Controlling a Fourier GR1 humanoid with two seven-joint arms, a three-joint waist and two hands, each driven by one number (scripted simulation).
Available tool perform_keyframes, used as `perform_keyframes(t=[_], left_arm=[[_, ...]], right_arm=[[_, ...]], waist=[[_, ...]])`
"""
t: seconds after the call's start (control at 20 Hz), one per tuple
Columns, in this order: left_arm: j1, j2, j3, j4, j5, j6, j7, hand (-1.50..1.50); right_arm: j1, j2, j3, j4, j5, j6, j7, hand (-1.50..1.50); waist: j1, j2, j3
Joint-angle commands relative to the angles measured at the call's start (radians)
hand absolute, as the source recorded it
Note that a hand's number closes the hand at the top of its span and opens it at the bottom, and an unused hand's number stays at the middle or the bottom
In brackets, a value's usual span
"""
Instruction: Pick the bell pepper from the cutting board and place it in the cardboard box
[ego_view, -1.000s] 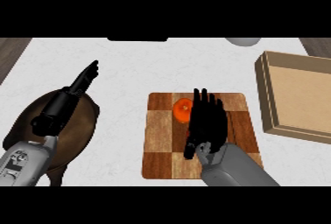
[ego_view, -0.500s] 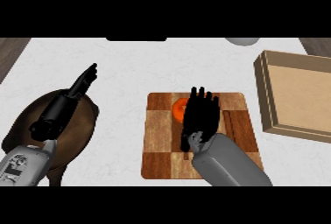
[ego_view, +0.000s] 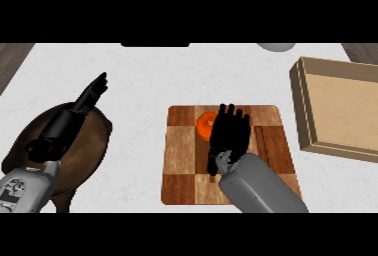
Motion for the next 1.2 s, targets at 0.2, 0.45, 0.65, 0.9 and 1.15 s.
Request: perform_keyframes(t=[0.2, 0.45, 0.65, 0.9, 1.15], left_arm=[[-0.010, -0.008, 0.032, 0.035, -0.008, -0.013, -0.027, 0.00], [0.044, 0.026, 0.051, -0.014, 0.004, -0.054, -0.026, 0.00], [-0.017, -0.040, 0.033, 0.028, -0.035, -0.027, -0.021, 0.00], [0.021, -0.032, 0.071, 0.009, -0.057, -0.069, -0.020, 0.00], [0.011, -0.073, 0.062, 0.000, -0.070, -0.059, 0.000, 0.00]], right_arm=[[0.003, 0.022, 0.016, 0.086, 0.015, 0.003, 0.205, -1.50], [-0.010, 0.022, -0.071, 0.107, 0.044, 0.037, 0.170, -1.50], [0.028, 0.022, -0.048, 0.119, 0.026, -0.043, 0.130, -1.50], [0.043, 0.022, -0.038, 0.185, 0.085, -0.043, -0.056, 1.50], [-0.015, 0.022, 0.041, 0.148, 0.138, -0.050, 0.006, 1.50]], waist=[[-0.004, 0.002, 0.000], [-0.001, -0.001, 0.000], [-0.006, 0.002, 0.000], [-0.003, 0.002, 0.001], [0.000, 0.002, 0.001]])
